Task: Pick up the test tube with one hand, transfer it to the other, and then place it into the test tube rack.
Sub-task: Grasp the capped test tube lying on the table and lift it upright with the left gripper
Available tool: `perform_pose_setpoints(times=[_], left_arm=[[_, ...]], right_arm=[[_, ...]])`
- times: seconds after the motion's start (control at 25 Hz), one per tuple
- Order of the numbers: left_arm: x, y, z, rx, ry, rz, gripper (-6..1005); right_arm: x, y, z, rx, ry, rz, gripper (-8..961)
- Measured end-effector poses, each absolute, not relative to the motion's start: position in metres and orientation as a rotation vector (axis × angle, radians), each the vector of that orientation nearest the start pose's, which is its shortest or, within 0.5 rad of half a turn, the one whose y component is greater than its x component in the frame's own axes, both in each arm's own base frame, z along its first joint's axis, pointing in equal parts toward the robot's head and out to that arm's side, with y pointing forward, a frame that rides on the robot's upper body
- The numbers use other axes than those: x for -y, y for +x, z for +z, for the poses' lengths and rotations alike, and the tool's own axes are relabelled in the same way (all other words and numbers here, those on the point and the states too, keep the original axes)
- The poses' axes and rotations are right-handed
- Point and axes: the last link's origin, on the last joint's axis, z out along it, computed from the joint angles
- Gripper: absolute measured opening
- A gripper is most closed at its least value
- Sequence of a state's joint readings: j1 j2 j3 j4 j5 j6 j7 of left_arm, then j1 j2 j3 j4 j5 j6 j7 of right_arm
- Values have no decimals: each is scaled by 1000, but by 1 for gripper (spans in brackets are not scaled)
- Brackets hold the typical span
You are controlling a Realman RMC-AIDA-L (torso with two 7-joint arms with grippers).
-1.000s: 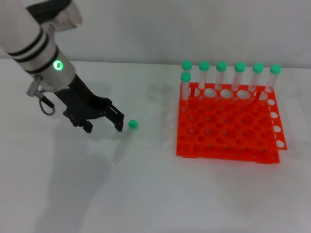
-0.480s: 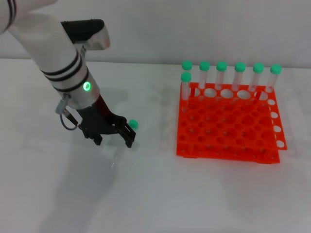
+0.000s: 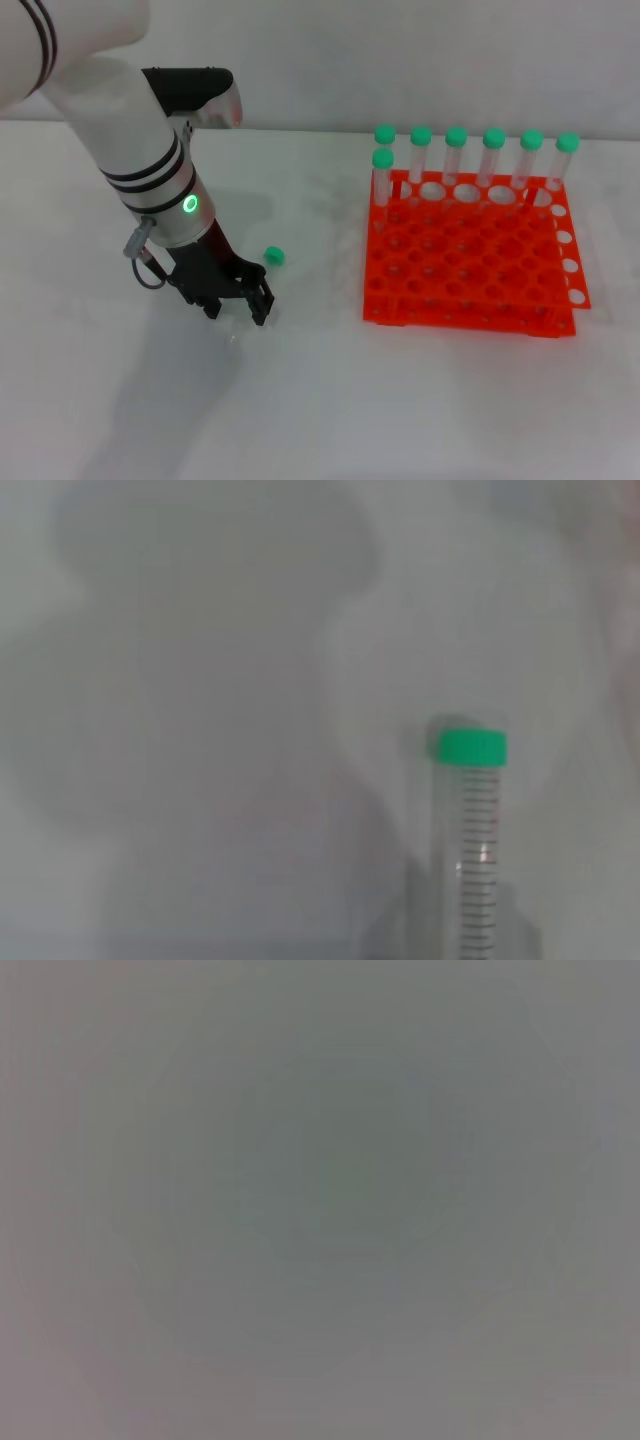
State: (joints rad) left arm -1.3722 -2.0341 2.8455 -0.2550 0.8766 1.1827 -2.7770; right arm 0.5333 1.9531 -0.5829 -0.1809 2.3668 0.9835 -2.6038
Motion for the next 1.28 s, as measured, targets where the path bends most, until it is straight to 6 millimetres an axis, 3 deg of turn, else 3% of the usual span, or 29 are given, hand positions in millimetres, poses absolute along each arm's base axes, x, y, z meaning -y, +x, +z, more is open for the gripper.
perform_pose_setpoints(times=[0.12, 0.32, 0.52, 0.64, 0.88, 1.28], left_arm=[[-429, -185, -39, 1597, -2127, 624, 775], [-428, -185, -44, 1572, -2135, 623, 623], [-429, -187, -44, 1554, -2132, 621, 608], [-429, -187, -45, 1549, -2134, 620, 424], [-430, -188, -53, 1519, -2147, 597, 315], [-436, -184, -54, 1493, -2164, 536, 249]], right_arm=[[-386, 368, 106, -641, -1404, 698, 821], [-389, 366, 105, -643, -1406, 696, 819], [-389, 365, 104, -646, -1408, 696, 816], [-389, 365, 103, -647, -1409, 696, 814], [-388, 366, 103, -648, -1408, 695, 811], [-383, 371, 104, -655, -1395, 690, 805]])
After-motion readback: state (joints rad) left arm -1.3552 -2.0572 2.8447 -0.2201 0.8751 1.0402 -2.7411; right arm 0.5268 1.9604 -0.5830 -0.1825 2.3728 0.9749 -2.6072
